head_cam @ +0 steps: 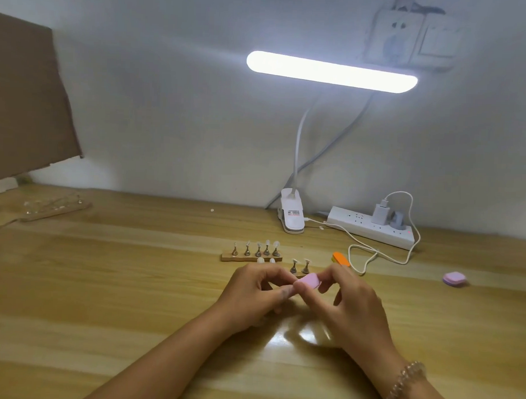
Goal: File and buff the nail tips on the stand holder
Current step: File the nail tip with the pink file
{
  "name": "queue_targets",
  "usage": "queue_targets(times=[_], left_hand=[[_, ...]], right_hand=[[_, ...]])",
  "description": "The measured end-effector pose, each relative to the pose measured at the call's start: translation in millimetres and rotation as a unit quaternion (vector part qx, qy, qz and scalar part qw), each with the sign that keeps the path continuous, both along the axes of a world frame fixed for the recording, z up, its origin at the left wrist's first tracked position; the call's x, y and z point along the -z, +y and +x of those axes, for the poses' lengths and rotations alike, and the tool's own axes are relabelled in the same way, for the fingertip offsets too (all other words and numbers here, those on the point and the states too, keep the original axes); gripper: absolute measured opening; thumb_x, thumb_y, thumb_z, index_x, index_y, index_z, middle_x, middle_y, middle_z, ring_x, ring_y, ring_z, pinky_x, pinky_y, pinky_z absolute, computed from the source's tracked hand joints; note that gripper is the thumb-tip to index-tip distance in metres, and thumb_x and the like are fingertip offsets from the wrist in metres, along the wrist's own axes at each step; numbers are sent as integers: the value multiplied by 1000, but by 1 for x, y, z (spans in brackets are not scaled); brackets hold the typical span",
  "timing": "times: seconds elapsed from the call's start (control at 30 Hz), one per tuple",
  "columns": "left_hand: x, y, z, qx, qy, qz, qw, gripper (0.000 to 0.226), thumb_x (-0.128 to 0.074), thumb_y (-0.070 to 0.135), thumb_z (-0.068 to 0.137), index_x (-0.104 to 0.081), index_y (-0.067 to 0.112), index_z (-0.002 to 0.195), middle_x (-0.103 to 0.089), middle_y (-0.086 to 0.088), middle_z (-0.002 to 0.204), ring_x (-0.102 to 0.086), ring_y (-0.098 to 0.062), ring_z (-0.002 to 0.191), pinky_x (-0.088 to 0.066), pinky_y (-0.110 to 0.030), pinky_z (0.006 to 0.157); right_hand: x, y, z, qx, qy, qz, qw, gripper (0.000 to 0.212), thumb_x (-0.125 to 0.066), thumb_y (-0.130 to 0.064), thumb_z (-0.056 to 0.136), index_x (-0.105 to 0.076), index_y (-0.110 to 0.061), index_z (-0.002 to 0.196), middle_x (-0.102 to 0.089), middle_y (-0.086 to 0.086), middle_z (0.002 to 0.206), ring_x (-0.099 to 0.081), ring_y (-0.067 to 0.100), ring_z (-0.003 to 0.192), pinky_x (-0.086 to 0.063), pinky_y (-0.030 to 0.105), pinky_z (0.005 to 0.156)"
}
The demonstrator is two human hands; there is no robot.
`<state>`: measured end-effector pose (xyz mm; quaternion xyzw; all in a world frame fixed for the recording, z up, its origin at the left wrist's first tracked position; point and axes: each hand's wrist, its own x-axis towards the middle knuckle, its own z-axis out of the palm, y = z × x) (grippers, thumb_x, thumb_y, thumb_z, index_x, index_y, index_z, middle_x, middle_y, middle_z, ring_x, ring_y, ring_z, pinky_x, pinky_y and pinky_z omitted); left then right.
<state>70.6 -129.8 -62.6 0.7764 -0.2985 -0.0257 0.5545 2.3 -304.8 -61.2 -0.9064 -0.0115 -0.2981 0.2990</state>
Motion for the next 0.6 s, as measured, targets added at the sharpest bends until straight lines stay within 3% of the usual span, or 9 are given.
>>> queue_targets(times=[0.17,0.33,0.5,0.6], left_hand=[[1,0,-1,-7,34,-15,999,5,-71,14,92,-75,16,92,-69,13,69,-61,-6,54,-39,-18,43],[0,-2,-3,-21,7,-15,1000,3,-70,10,92,-72,12,92,-72,8,75,-63,-11,61,-45,-23,52],[-8,-2,-5,-72,-139,31,987,9,-76,24,87,-72,32,86,-69,18,90,-63,-1,81,-48,-21,67],[-23,-3,4,-136,-190,45,971,12,-78,26,84,-71,35,84,-62,18,93,-55,-2,89,-44,-22,69]], right_hand=[[0,0,0,-11,8,19,1000,52,-54,-82,69,-56,-31,78,-60,-15,80,-52,4,65,-46,31,59],[0,1,-1,-32,39,9,999,47,-57,-79,68,-56,-33,77,-60,-17,80,-54,3,66,-46,29,59],[-4,-21,3,36,32,177,983,42,-58,-73,68,-64,-33,78,-66,-12,79,-60,6,80,-41,28,63],[-4,-28,1,40,36,200,978,49,-52,-76,66,-64,-30,79,-65,-12,81,-57,3,75,-39,27,62]])
